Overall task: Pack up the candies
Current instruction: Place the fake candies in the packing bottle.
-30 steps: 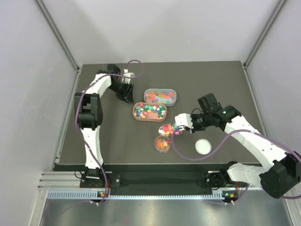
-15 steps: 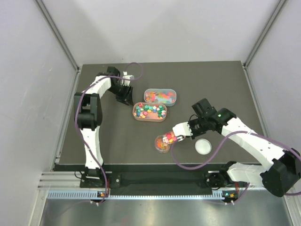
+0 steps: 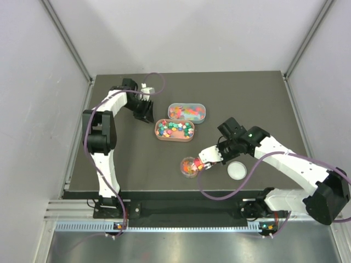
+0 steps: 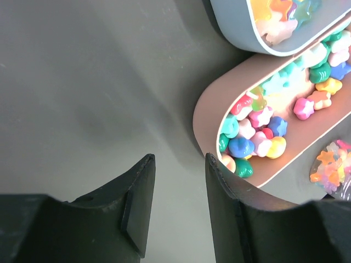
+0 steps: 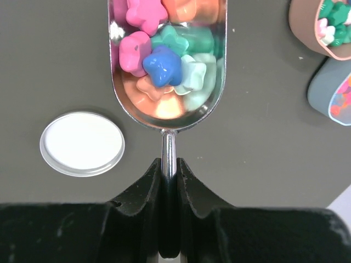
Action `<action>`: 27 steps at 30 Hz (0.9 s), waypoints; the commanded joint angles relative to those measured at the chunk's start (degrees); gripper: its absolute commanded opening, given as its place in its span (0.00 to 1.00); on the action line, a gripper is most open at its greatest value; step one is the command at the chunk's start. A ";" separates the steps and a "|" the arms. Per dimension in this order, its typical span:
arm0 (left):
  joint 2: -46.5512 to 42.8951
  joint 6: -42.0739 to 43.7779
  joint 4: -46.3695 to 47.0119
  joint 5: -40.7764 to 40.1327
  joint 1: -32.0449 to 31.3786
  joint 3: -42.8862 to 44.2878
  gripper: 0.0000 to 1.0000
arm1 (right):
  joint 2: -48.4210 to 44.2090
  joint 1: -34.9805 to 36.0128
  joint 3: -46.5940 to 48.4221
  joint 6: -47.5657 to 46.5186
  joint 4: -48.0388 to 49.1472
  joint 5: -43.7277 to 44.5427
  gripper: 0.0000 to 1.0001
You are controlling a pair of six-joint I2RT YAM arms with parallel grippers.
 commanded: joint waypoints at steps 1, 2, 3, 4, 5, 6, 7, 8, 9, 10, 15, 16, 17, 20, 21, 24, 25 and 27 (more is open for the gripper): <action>-4.83 -0.24 2.41 1.44 0.29 -1.56 0.46 | -0.24 1.56 3.88 -0.89 -1.88 2.34 0.00; -5.27 -0.15 2.50 1.44 0.38 -1.74 0.47 | -0.24 1.65 4.06 -1.07 -2.05 2.60 0.00; -5.36 -0.15 2.50 1.36 0.38 -1.91 0.47 | -0.15 1.74 4.32 -1.07 -2.23 3.04 0.00; -5.54 -0.15 2.68 1.44 0.38 -2.44 0.46 | -0.07 1.91 4.67 -1.07 -2.41 3.13 0.00; -5.89 -0.24 3.11 1.44 0.55 -2.79 0.47 | 0.11 2.00 4.94 -1.07 -2.67 3.48 0.00; -5.98 -0.42 3.29 1.53 0.47 -3.06 0.47 | 0.29 2.18 5.11 -0.98 -2.85 3.57 0.00; -6.07 -0.42 3.38 1.79 0.47 -3.49 0.47 | 0.37 2.44 5.55 -0.89 -2.85 3.66 0.00; -6.33 -0.50 3.82 1.79 0.47 -3.76 0.47 | 0.46 2.44 5.73 -0.72 -2.93 3.83 0.00; -6.59 -0.59 4.08 1.79 0.47 -4.46 0.47 | 0.46 2.70 5.90 -0.72 -2.94 3.92 0.00; -6.68 -0.77 4.26 1.88 0.47 -4.73 0.46 | 0.46 3.14 6.08 -0.63 -3.02 4.01 0.00; -7.91 -1.03 5.40 2.14 0.64 -6.83 0.47 | 1.34 4.29 7.05 0.07 -3.55 5.06 0.00; -8.00 -1.03 5.49 2.23 0.64 -7.01 0.47 | 1.43 4.81 7.31 0.16 -3.55 5.24 0.00; -8.70 -1.21 5.66 2.49 0.64 -7.36 0.47 | 1.60 4.90 7.49 0.33 -3.64 5.41 0.00; -9.40 -1.47 6.45 2.85 0.91 -8.24 0.47 | 2.30 5.78 8.19 0.77 -4.34 6.64 0.00; -9.58 -1.65 6.54 3.02 0.91 -8.50 0.47 | 2.48 5.96 8.63 0.86 -4.69 6.82 0.00; -10.02 -2.00 6.98 3.72 1.08 -8.86 0.47 | 3.19 6.49 9.86 1.13 -5.75 7.52 0.00; -10.20 -2.17 7.42 3.81 1.08 -8.95 0.47 | 3.19 6.49 10.12 1.04 -6.01 7.70 0.00; -10.64 -2.35 7.77 3.99 1.17 -9.47 0.47 | 3.45 6.75 10.56 1.04 -6.45 7.88 0.00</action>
